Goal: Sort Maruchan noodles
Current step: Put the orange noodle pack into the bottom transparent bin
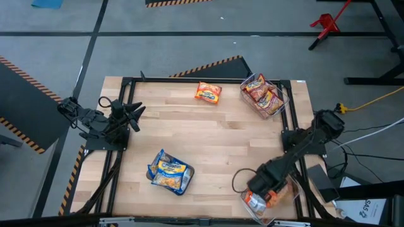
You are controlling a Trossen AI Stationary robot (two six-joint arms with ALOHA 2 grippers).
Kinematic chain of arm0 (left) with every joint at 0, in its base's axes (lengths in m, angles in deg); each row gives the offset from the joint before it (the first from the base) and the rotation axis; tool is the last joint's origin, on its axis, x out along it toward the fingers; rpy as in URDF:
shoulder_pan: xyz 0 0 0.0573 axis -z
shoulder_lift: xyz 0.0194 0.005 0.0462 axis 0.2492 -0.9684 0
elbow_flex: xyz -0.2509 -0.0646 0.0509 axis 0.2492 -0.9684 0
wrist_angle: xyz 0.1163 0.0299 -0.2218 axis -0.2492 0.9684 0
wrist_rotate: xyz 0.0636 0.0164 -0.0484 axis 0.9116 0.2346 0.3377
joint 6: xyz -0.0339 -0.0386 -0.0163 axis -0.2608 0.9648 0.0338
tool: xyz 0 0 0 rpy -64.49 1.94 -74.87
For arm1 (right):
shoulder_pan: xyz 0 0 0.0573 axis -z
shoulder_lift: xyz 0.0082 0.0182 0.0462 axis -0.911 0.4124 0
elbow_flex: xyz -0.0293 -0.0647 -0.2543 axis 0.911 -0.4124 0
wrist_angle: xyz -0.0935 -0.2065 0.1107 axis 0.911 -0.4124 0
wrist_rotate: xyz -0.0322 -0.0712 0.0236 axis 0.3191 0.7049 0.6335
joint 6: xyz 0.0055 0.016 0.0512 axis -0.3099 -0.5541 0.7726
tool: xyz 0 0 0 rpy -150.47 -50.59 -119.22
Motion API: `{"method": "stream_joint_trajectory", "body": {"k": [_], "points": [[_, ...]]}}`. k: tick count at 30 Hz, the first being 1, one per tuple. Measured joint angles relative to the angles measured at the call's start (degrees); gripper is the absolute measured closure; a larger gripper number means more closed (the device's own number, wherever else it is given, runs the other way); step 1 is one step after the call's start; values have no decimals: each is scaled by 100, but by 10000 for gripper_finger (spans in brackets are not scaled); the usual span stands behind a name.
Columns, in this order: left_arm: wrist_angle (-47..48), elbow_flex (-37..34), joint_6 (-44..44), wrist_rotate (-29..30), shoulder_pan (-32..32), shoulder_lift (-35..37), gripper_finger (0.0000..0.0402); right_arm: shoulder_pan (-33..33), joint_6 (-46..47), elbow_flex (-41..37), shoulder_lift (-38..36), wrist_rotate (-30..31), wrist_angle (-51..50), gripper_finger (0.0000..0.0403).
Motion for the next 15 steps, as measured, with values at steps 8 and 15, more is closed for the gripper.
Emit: {"method": "stream_joint_trajectory", "body": {"k": [8,15], "points": [[2,0,-2,0,0,0,262,800,-803,-199,-2,459,-18,400],[2,0,-2,2,0,0,262,1198,-1217,39,0,720,-17,400]]}}
